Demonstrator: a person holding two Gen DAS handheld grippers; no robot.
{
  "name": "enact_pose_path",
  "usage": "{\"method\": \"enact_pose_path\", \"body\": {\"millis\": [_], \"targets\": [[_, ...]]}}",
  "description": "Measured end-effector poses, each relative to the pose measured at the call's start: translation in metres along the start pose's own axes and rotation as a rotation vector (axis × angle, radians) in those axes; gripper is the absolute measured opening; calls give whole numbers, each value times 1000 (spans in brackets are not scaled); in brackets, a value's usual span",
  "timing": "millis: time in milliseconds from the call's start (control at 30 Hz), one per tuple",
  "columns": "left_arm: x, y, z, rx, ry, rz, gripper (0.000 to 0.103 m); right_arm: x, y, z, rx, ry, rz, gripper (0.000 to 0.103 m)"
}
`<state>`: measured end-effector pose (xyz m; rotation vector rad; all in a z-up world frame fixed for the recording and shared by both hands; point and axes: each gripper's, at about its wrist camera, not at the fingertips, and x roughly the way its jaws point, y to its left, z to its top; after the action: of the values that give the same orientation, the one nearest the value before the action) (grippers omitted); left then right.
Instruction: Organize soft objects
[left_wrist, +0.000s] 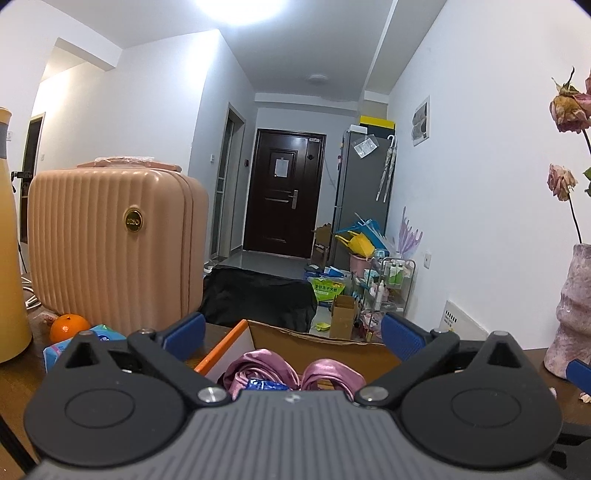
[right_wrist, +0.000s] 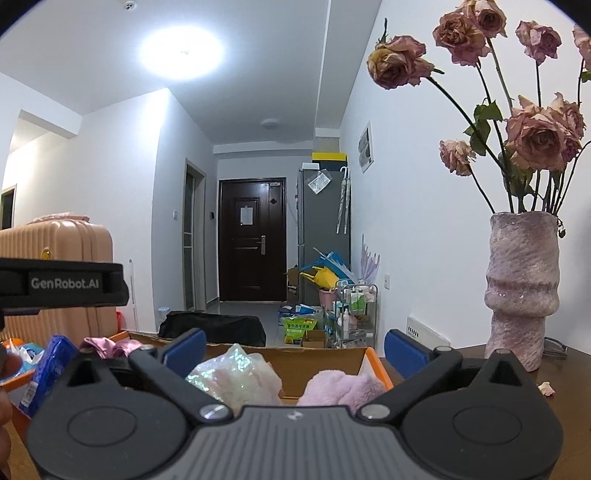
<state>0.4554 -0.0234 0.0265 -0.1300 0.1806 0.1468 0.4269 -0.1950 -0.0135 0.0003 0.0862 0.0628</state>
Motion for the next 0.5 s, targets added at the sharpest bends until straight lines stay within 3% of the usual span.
{"method": "enact_pose_path", "body": {"millis": [500], "targets": [[-45, 8, -3, 41, -35, -20, 103, -42, -6, -1, -6, -68, -38, 103]]}}
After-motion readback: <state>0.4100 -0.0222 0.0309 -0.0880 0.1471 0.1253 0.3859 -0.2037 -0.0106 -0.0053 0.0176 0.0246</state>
